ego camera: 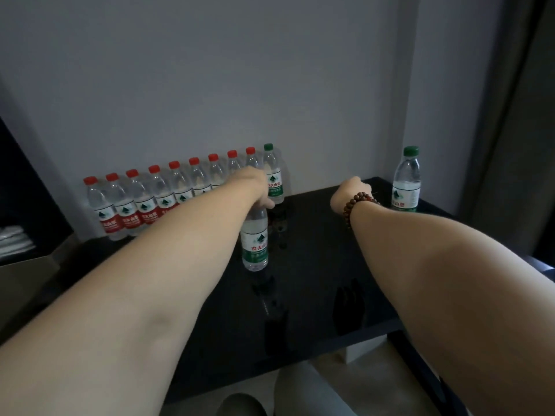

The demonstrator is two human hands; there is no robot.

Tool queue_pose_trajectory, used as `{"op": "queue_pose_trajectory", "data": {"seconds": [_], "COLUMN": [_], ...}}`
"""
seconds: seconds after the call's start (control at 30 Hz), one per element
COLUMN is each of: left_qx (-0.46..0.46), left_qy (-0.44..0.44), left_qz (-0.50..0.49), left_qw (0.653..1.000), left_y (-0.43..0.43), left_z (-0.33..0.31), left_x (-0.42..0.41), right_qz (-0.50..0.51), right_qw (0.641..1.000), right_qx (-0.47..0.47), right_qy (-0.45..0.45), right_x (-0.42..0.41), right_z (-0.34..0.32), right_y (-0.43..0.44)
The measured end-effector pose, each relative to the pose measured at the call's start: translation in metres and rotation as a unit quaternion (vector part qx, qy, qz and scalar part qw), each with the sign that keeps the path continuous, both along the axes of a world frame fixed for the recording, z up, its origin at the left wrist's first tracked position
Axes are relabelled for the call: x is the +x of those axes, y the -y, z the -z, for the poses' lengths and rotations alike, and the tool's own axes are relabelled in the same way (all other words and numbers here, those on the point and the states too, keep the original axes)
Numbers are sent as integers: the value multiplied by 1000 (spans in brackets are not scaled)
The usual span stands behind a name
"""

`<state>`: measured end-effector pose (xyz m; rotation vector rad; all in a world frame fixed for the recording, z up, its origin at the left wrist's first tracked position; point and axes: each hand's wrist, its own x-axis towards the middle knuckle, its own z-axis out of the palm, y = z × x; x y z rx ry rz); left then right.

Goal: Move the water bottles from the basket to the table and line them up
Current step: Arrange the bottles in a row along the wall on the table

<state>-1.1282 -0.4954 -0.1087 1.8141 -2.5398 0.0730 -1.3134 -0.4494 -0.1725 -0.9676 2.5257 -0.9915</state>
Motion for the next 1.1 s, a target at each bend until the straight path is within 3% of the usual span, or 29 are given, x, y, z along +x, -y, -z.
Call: {"op": "queue_pose_trajectory", "data": {"seconds": [0.17, 0.47, 0.6, 0.73, 0.8, 1.1], "left_qx": [-17, -35, -27, 50, 40, 21], "left_qy": [-7, 29, 6, 34, 36, 15], "left_qz": [104, 176, 178, 161, 166, 178], "left_qw": [994, 983, 984, 985, 985, 984], "left_y": [5, 26, 43, 53, 59, 77], "left_z": [5, 11, 17, 10, 12, 19], "left_x": [-63, -133, -138, -139, -138, -146], "right_qz": [171, 240, 238, 246, 234, 60], "right_qw": [979, 953, 957, 960, 966, 996], "right_qx": [-63, -99, -99, -66, -69, -66], "right_qy": [86, 158, 132, 114, 91, 17], "right_x": [-44, -107, -128, -146, -147, -123], "right_z": [24, 69, 80, 92, 99, 112], "right_y": [-7, 10, 15, 14, 18, 33]}}
